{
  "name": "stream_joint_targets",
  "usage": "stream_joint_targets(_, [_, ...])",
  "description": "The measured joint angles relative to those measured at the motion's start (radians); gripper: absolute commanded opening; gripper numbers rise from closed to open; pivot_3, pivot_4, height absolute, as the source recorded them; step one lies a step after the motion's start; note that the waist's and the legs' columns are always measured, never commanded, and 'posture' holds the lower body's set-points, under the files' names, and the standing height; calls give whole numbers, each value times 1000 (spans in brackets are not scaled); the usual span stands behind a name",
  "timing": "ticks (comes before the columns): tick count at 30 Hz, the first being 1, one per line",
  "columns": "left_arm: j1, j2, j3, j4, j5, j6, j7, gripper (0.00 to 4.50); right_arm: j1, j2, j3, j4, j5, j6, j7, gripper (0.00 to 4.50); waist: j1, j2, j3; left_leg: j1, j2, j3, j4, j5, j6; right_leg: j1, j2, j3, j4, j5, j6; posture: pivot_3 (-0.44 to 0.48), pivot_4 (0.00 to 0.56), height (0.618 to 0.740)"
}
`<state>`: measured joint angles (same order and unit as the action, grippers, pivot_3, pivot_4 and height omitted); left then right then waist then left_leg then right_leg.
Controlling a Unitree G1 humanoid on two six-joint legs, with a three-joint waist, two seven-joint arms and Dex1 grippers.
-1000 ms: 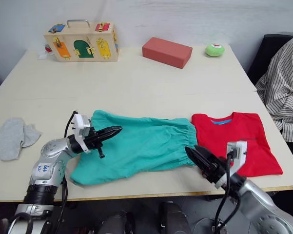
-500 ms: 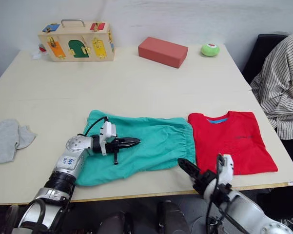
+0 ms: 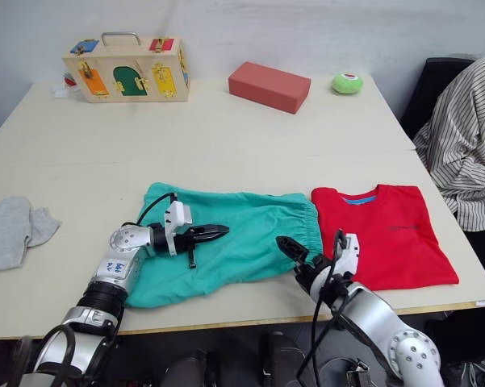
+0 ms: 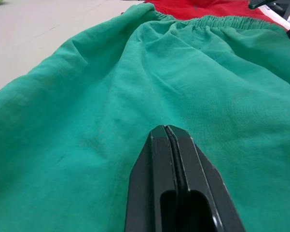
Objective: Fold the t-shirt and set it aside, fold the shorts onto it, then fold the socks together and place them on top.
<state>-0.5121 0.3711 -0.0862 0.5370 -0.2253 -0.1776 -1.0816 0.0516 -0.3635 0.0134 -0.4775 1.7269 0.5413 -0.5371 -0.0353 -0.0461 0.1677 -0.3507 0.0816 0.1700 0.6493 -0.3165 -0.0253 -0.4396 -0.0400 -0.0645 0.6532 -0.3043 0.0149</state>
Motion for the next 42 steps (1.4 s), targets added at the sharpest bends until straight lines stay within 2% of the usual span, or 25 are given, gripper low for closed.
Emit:
stream_joint_targets(3, [9,-2,-1,-4,0,-5,2,0,-37,52,23,54,-163,-24,82,3855,3,-2,-3,1,0,0,0,-1,3,2,0,0,0,0,0,0,150,740])
stream_joint_targets(9, [14,-3,-1,-11,0,-7,10,0,-59,199,13,156,-441,-142,197,1624,7,-1,-4,0,-1,0,0,0,1,2,-2,0,0,0,-1,0,150,740])
stream_joint_targets(13, [20,1,17,-28,-6,15,25,0,-76,218,2,151,-589,-192,259,212,8,-1,-4,0,-1,-1,1,0,1,-2,-2,-1,0,1,-1,0,150,740])
stream_joint_targets(14, [31,6,27,-48,-8,29,32,0,-77,214,2,148,-634,-198,282,21,8,0,-4,-1,-2,0,1,0,1,-3,-2,-1,0,1,-1,0,150,740])
stream_joint_targets(20, [119,59,84,-228,-38,166,99,0,-115,199,-45,111,-911,-309,364,21,3,6,1,-2,-2,1,0,0,0,-6,-2,0,-1,0,-1,0,150,740])
stream_joint_targets(23, [157,70,103,-300,-51,229,130,0,-141,147,-51,72,-1031,-330,411,21,4,7,1,-2,-2,1,-1,0,0,-6,-2,0,-1,0,-1,0,150,740])
stream_joint_targets(26, [191,81,107,-333,-50,270,154,0,-172,29,22,46,-1180,-315,501,21,1,8,2,-1,-2,2,0,0,0,-6,-2,0,0,0,-1,0,150,740])
stream_joint_targets(28, [204,82,106,-342,-46,289,171,0,-228,-40,115,29,-1269,-273,589,21,-3,9,2,-1,-2,1,-1,0,0,-6,-2,0,0,0,-1,0,150,740])
stream_joint_targets(30, [211,82,105,-359,-42,305,187,0,-280,-70,198,16,-1320,-225,658,21,-2,9,2,-1,-1,0,-1,0,-1,-6,-1,-1,0,0,-2,0,150,740])
stream_joint_targets(36, [273,111,112,-434,-41,334,229,0,-370,-31,317,55,-1405,-112,754,21,-1,9,2,-2,-1,0,-1,0,-1,-6,-2,-1,0,0,-2,0,150,740])
stream_joint_targets(42, [330,131,129,-494,-46,353,252,0,-385,45,391,105,-1442,-23,811,21,-2,8,2,-2,-1,1,0,-1,0,-6,-2,-1,0,-1,-3,0,150,740])
